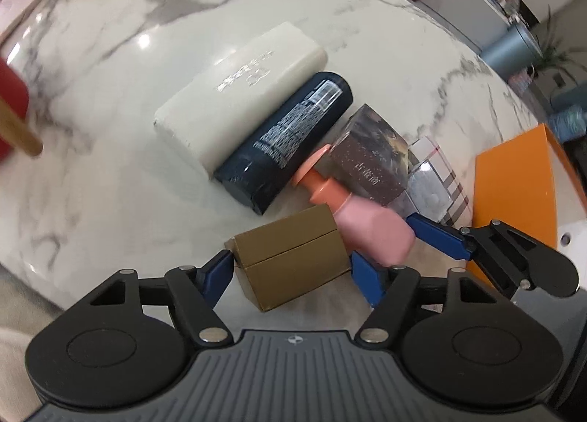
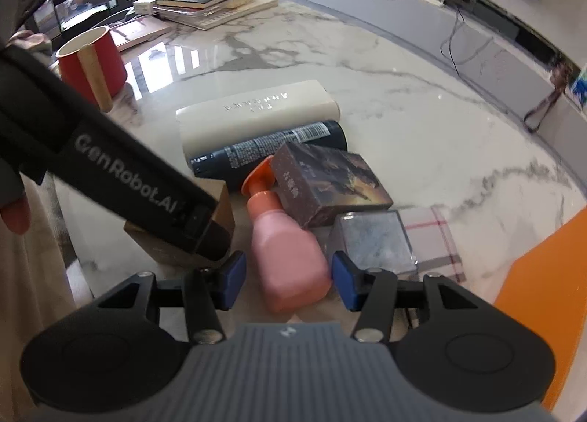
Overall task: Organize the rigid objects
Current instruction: 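Grasp the brown cardboard box with the left tool while the right tool grasps the pink pump bottle, then carry the brown box and pink pump bottle over the orange box with both tools, then open both tools to release the brown box and pink bottle into the box, then move both tools back toward the items on the table, then grasp the white glasses case with the left tool while the right tool grasps the dark spray can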
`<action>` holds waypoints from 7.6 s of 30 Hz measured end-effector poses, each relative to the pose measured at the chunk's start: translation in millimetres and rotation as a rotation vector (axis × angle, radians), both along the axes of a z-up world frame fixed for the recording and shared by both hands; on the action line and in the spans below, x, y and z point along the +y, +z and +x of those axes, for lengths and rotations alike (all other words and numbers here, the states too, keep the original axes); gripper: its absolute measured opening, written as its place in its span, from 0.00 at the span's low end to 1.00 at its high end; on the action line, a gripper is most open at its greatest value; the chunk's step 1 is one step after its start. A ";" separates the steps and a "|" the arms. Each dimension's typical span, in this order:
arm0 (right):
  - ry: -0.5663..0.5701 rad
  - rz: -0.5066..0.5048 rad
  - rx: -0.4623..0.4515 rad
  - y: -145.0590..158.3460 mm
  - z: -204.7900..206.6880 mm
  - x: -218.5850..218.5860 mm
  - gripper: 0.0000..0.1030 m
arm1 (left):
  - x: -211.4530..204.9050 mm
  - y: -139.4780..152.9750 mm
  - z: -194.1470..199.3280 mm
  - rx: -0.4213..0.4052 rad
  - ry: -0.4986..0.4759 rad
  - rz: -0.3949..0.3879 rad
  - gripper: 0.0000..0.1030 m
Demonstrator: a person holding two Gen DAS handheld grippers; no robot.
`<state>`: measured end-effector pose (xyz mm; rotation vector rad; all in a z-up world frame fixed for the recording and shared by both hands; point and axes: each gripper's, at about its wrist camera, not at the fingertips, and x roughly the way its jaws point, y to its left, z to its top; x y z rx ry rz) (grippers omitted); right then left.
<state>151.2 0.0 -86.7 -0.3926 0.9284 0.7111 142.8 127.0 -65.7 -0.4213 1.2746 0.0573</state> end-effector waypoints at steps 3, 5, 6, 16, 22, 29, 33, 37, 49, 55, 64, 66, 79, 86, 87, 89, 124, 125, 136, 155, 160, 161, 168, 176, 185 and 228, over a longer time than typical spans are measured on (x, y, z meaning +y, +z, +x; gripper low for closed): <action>-0.016 0.018 0.059 0.0 0.6 -4.5 0.43 | -2.5 1.8 4.2 -0.012 -0.069 0.030 0.77; -0.010 0.043 0.096 2.1 -2.7 -6.9 0.41 | -5.7 4.2 7.1 -0.007 -0.127 0.064 0.76; -0.010 0.053 0.117 2.7 -4.2 -7.4 0.41 | -7.3 4.9 8.2 -0.004 -0.143 0.089 0.76; -0.020 0.066 0.123 1.6 -1.2 4.2 0.45 | -10.4 4.6 5.5 -0.058 -0.070 0.155 0.83; -0.013 0.040 0.100 -5.3 6.1 14.4 0.51 | -14.6 -3.2 5.4 -0.055 -0.068 0.185 0.80; -0.022 0.027 0.118 -12.7 11.2 17.9 0.45 | -14.5 -5.2 2.7 -0.070 -0.080 0.185 0.75; -0.027 0.023 0.123 -13.4 9.4 19.7 0.41 | -16.9 -6.5 2.1 -0.070 -0.094 0.203 0.73; -0.043 0.024 0.112 -11.0 5.2 19.2 0.41 | -15.1 -5.5 0.7 -0.069 -0.085 0.203 0.72; -0.060 0.055 0.075 16.8 -13.6 -10.4 0.41 | -13.6 14.4 -17.9 -0.129 -0.054 0.100 0.69; -0.079 0.044 0.074 23.0 -21.0 -27.8 0.41 | -17.6 16.2 -26.6 -0.116 -0.048 0.086 0.69; -0.135 0.096 0.107 30.4 -35.4 -47.9 0.41 | -25.5 22.8 -38.9 -0.134 -0.045 0.053 0.68; -0.149 0.121 0.090 41.5 -38.7 -55.1 0.41 | -27.5 29.8 -40.3 -0.149 -0.045 0.043 0.68; -0.370 0.257 -0.072 102.7 -50.6 -138.8 0.41 | -83.5 89.4 -28.9 -0.292 -0.152 -0.020 0.68; -0.492 0.274 -0.128 111.9 -44.2 -187.0 0.41 | -136.8 108.8 -9.6 -0.337 -0.259 -0.007 0.67; -0.509 0.277 -0.130 111.4 -43.1 -194.7 0.41 | -144.7 110.6 -7.4 -0.342 -0.276 -0.005 0.67; -0.542 0.276 -0.129 108.8 -39.4 -208.8 0.41 | -161.2 113.6 -0.1 -0.349 -0.313 0.000 0.67; -0.625 0.059 0.093 13.9 76.1 -285.6 0.41 | -308.1 31.9 112.3 -0.213 -0.603 0.263 0.67; -0.622 0.063 0.090 14.5 77.4 -285.2 0.41 | -309.4 29.6 113.2 -0.211 -0.606 0.270 0.67; -0.616 0.029 0.115 10.9 80.0 -278.7 0.41 | -323.4 18.1 115.1 -0.213 -0.665 0.363 0.65; -0.617 -0.005 0.129 8.4 80.9 -274.4 0.41 | -302.3 40.6 105.9 -0.310 -0.586 0.238 0.78; -0.587 -0.042 0.146 4.2 81.8 -268.6 0.42 | -291.4 51.9 102.1 -0.335 -0.543 0.198 0.79; -0.582 -0.051 0.145 3.7 81.6 -267.2 0.42 | -290.5 52.9 101.6 -0.336 -0.540 0.206 0.79; -0.530 -0.069 0.113 6.2 77.6 -260.3 0.44 | -281.7 53.3 99.8 -0.329 -0.528 0.211 0.79; -0.564 -0.091 0.045 13.0 73.6 -259.0 0.62 | -272.7 64.0 90.7 -0.345 -0.518 0.206 0.79; -0.650 -0.040 -0.086 32.5 55.2 -266.2 0.65 | -259.0 86.3 72.6 -0.399 -0.514 0.189 0.80; -0.299 0.212 -0.053 67.5 0.3 -47.4 0.65 | -24.0 60.5 21.3 -0.301 -0.251 0.334 0.77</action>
